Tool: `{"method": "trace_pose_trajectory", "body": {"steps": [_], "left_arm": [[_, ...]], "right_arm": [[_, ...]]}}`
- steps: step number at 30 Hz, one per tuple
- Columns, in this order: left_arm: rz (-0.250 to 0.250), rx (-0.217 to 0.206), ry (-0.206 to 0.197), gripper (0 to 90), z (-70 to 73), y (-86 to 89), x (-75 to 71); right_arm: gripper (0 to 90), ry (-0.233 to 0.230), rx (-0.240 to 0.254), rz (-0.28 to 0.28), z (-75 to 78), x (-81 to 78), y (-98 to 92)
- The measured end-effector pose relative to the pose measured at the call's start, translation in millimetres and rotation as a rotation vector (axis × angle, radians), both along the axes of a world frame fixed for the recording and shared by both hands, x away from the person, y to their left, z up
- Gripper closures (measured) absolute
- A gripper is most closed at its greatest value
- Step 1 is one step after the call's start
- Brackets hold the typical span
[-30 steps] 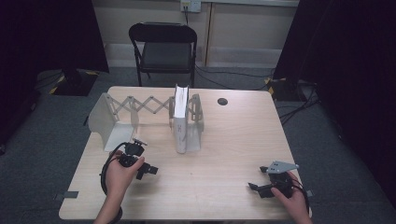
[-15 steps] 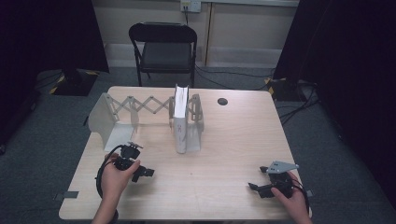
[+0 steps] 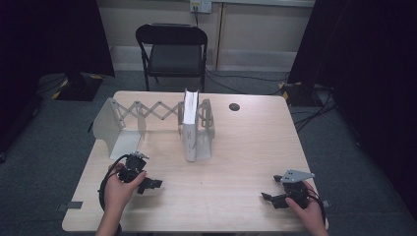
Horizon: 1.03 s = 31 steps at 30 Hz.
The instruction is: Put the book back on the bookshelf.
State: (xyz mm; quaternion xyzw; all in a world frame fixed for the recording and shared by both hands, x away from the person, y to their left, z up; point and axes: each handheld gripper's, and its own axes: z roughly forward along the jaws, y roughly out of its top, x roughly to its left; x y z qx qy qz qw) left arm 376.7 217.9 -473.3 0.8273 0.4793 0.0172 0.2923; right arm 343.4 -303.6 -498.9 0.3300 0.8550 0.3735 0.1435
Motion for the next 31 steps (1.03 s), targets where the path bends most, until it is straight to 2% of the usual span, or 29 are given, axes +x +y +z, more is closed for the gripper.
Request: {"method": "trace_pose_trajectory", "body": {"steps": [7, 12, 17, 23, 31], "left_arm": [[-0.027, 0.019, -0.041, 12.2, -2.4, -1.6, -3.4], [-0.055, 0.031, -0.079, 6.2, -5.9, -4.4, -6.9], [-0.075, 0.034, -0.096, 0.0, -8.9, -6.8, -8.0], [-0.079, 0.044, -0.119, 0.0, -10.3, -8.1, -9.2], [-0.090, 0.078, -0.149, 0.0, -12.0, -10.4, -12.9]], "right_arm": [[14.1, 0.000, 0.000, 0.000, 0.0, 0.0, 0.0], [14.1, 0.000, 0.000, 0.000, 0.0, 0.0, 0.0], [14.1, 0.000, 0.000, 0.000, 0.0, 0.0, 0.0], [14.2, 0.000, 0.000, -0.001, 0.0, -0.1, 0.0], [14.1, 0.000, 0.001, -0.002, 0.0, -0.4, 0.0]]}}
